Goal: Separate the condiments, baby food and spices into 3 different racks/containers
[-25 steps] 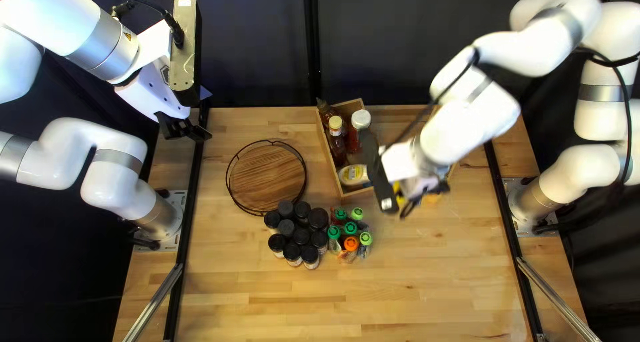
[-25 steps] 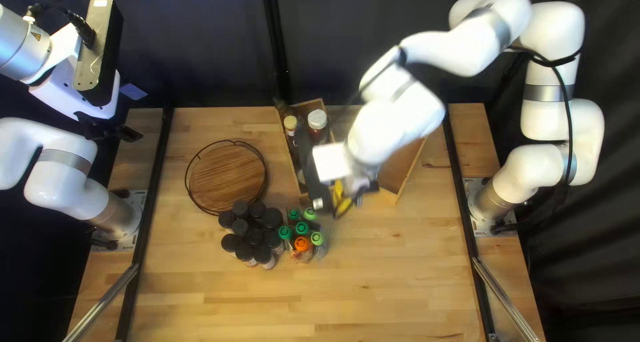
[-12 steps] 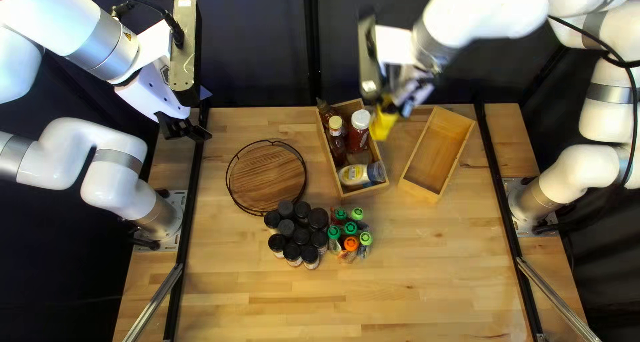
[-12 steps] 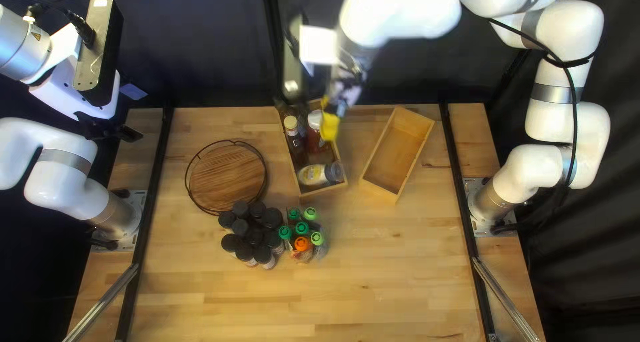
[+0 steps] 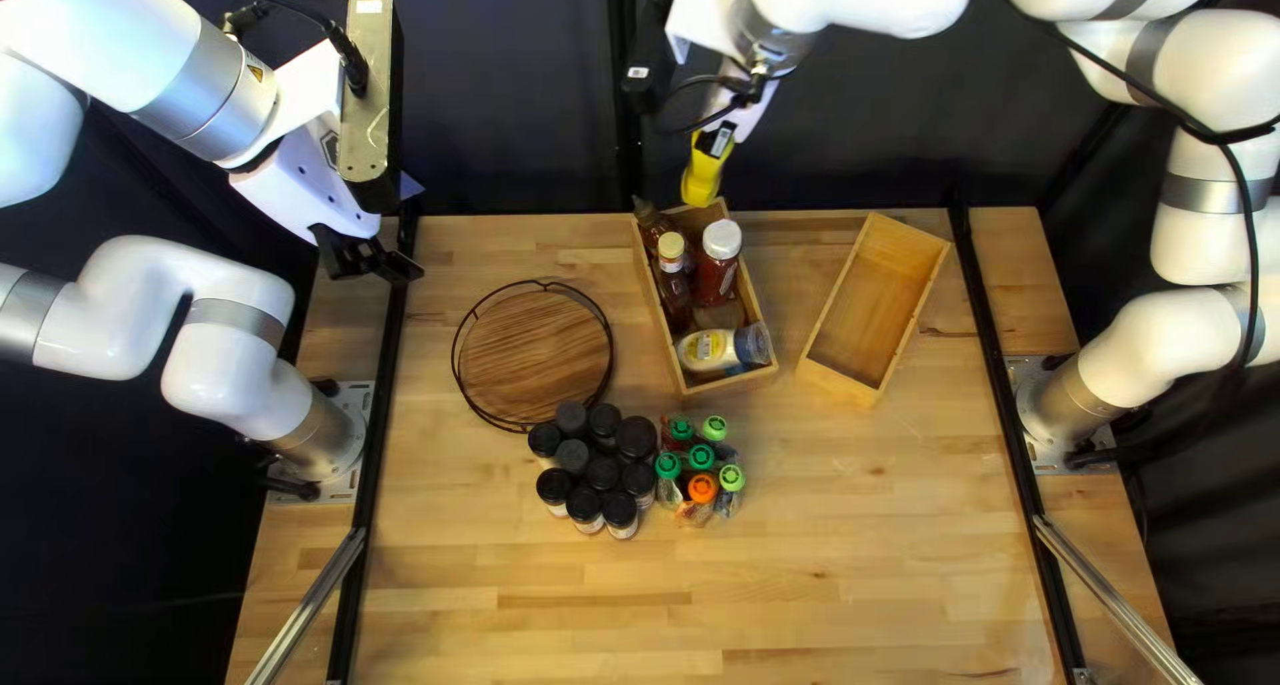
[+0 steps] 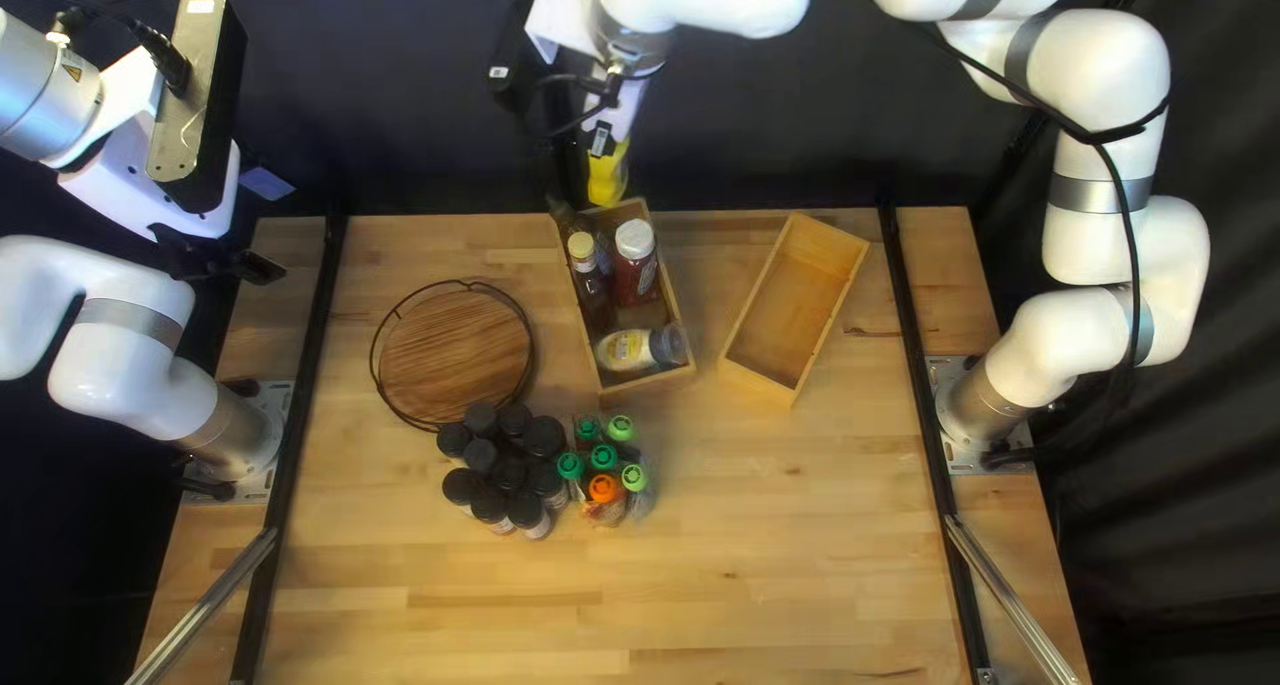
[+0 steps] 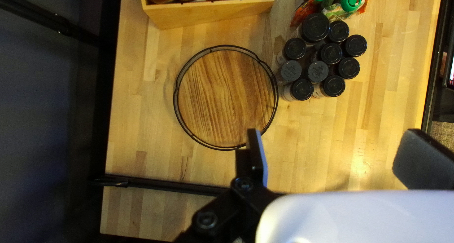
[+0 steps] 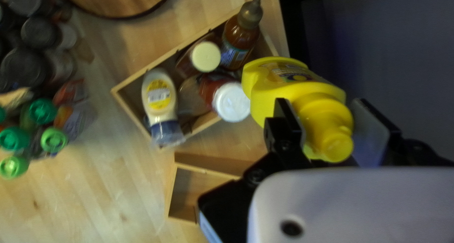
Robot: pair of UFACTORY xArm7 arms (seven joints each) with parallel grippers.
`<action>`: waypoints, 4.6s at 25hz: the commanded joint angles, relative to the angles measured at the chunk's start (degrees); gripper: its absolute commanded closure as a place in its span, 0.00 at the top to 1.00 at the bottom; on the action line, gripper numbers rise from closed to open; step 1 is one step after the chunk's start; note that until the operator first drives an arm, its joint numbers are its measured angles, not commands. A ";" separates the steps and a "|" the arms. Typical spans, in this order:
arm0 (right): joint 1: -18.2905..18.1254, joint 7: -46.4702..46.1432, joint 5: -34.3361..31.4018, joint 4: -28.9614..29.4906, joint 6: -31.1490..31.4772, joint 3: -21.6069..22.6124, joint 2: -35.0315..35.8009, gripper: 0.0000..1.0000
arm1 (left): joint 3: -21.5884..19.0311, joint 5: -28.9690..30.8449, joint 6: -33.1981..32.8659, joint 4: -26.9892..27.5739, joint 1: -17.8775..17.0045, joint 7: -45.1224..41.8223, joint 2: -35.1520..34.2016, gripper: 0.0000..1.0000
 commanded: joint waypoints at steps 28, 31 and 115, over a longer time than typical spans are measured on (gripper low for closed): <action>0.38 9.42 -3.30 -8.06 -6.26 -7.96 -5.29 0.00 | 0.00 0.00 0.00 0.00 0.00 0.00 0.00 1.00; 0.78 9.53 -3.11 -7.95 -6.00 -8.25 -5.43 0.00 | 0.00 0.00 0.00 0.00 0.00 0.00 0.00 1.00; -22.78 14.49 8.35 -26.98 4.94 54.25 -15.62 1.00 | 0.00 0.00 0.00 0.00 0.00 0.00 0.00 1.00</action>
